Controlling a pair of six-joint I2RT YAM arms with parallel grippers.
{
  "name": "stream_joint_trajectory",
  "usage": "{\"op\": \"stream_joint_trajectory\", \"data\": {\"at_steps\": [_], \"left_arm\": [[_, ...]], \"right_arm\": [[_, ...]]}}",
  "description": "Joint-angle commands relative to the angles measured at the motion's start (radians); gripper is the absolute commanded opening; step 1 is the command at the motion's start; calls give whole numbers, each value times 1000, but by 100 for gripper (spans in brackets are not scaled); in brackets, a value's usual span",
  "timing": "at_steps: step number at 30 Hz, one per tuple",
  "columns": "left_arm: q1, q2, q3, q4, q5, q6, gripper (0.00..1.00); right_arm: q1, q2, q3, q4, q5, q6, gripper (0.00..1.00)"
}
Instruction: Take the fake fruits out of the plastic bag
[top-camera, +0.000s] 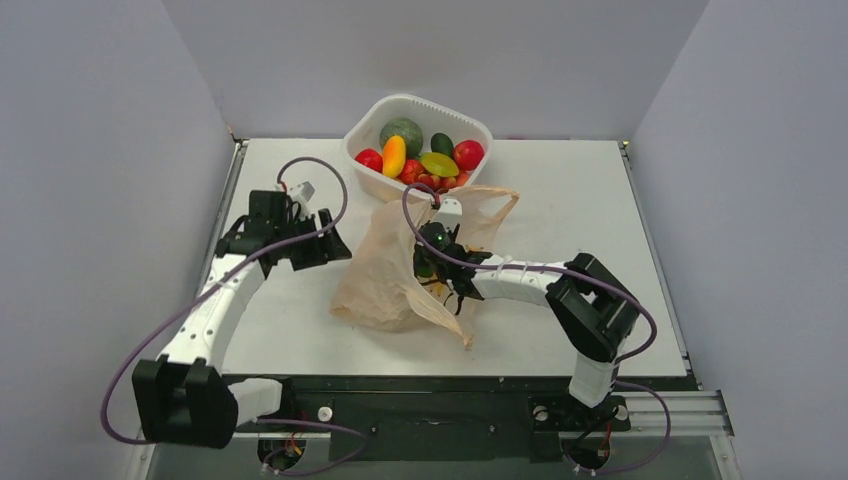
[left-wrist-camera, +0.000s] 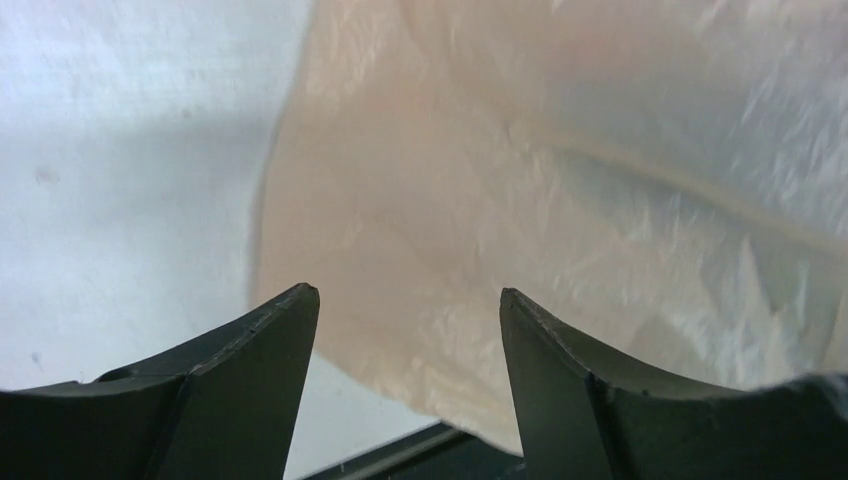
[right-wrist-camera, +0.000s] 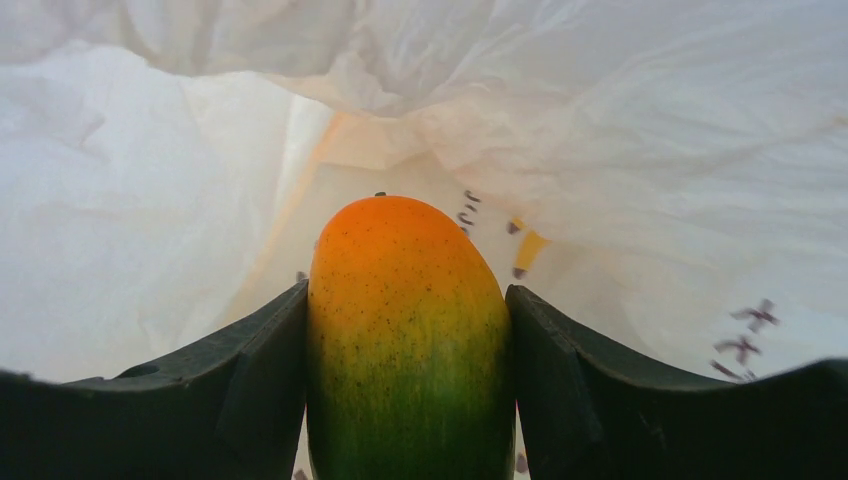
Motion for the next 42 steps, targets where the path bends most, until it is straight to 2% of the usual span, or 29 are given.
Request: {"op": "stream_joint_trajectory", "data": {"at_steps": [1, 5, 9, 13, 17, 20, 22, 26, 29, 31, 36, 39, 42], "left_arm": [[-3, -199, -147, -30, 53, -65, 65], [-4, -355, -219, -89, 39, -76, 66], [-4, -456, -224, -164, 45, -68, 66], [-5, -531, -260, -163, 79, -85, 66], [-6, -561, -272, -153, 97, -85, 66], [-6, -588, -278, -123, 227, -69, 67], [-11, -631, -309, -1, 347, -119, 68], [-69, -725, -375, 221, 401, -284, 71], [-147, -749, -407, 367, 362, -421, 72], [-231, -739, -397, 399, 282, -444, 72], [-335, -621, -345, 451, 195, -458, 73], [-383, -540, -307, 447, 132, -449, 73], [-398, -458, -252, 320, 45, -415, 73]], "right_arm": [[-25, -73, 51, -260, -57, -117, 0], [-37, -118, 94, -485, -35, -202, 0], [-53, -236, 29, -551, -47, -238, 0], [-81, -350, -10, -613, -68, -299, 0], [-115, -424, -54, -583, -201, -371, 0], [-126, -441, -68, -545, -245, -367, 0], [-127, -431, -62, -498, -282, -328, 0], [-124, -395, -47, -307, -408, -211, 0], [-102, -369, -30, -206, -438, -162, 0], [-83, -357, -10, -162, -445, -145, 0], [-44, -339, 19, -72, -451, -84, 0], [-18, -312, 65, -72, -461, -81, 0], [-10, -309, 80, -95, -446, -83, 0]]}}
